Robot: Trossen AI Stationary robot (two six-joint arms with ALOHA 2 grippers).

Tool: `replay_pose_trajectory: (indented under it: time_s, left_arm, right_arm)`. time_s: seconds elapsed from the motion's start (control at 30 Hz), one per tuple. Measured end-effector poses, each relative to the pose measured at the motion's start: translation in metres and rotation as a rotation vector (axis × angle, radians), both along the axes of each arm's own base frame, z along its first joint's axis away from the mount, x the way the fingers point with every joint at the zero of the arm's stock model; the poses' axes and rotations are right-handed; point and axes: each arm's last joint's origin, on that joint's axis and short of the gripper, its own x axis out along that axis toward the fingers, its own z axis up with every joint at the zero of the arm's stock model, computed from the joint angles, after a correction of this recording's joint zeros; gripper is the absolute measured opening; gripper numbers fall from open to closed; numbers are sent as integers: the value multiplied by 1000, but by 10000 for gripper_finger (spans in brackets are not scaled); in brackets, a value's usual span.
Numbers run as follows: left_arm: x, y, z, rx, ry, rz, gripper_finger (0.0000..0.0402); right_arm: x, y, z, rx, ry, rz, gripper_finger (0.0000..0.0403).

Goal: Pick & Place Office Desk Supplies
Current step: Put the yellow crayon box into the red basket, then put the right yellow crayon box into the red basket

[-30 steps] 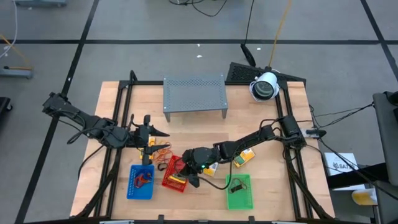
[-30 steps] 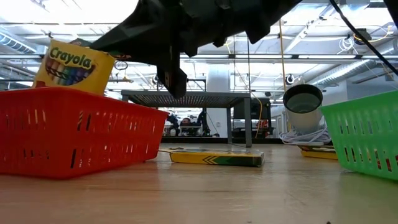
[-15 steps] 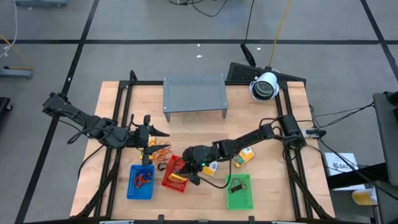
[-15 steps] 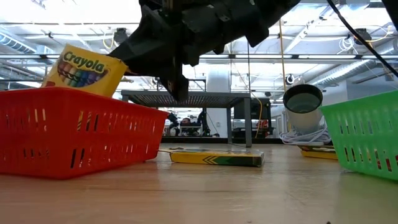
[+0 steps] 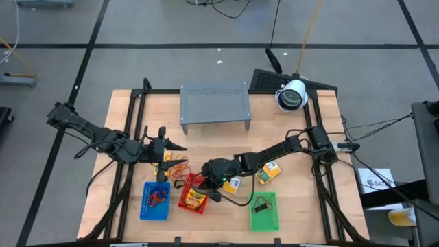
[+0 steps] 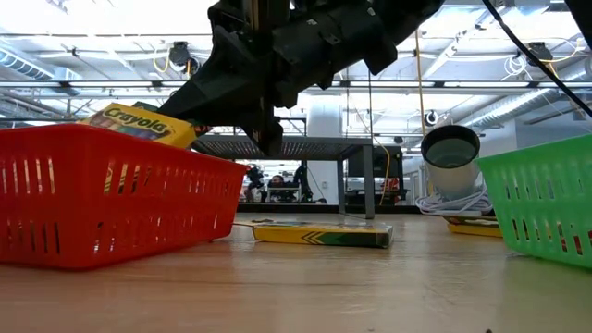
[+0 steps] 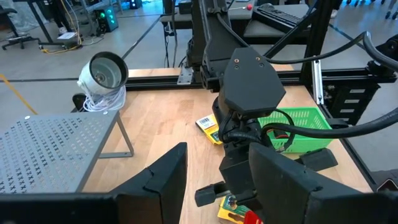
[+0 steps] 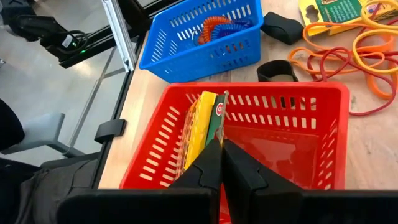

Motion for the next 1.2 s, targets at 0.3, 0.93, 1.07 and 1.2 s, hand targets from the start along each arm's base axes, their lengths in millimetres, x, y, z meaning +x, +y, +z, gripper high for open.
replay_pose_trajectory:
  time_s: [0.3, 0.93, 1.07, 1.2]
  left_arm:
    - [0, 0, 0, 0, 0, 0, 182]
    - [0, 0, -1, 3, 6, 0, 182]
    - [0, 0, -1, 3, 6, 0, 182]
    - [0, 0, -1, 4, 7, 0, 182]
  right_arm:
    - [0, 0, 0, 11, 4, -5, 11]
    - [2, -7, 1, 24, -6, 1, 94]
    - [2, -9, 1, 24, -6, -3, 101]
    - [3, -10, 1, 18, -7, -1, 102]
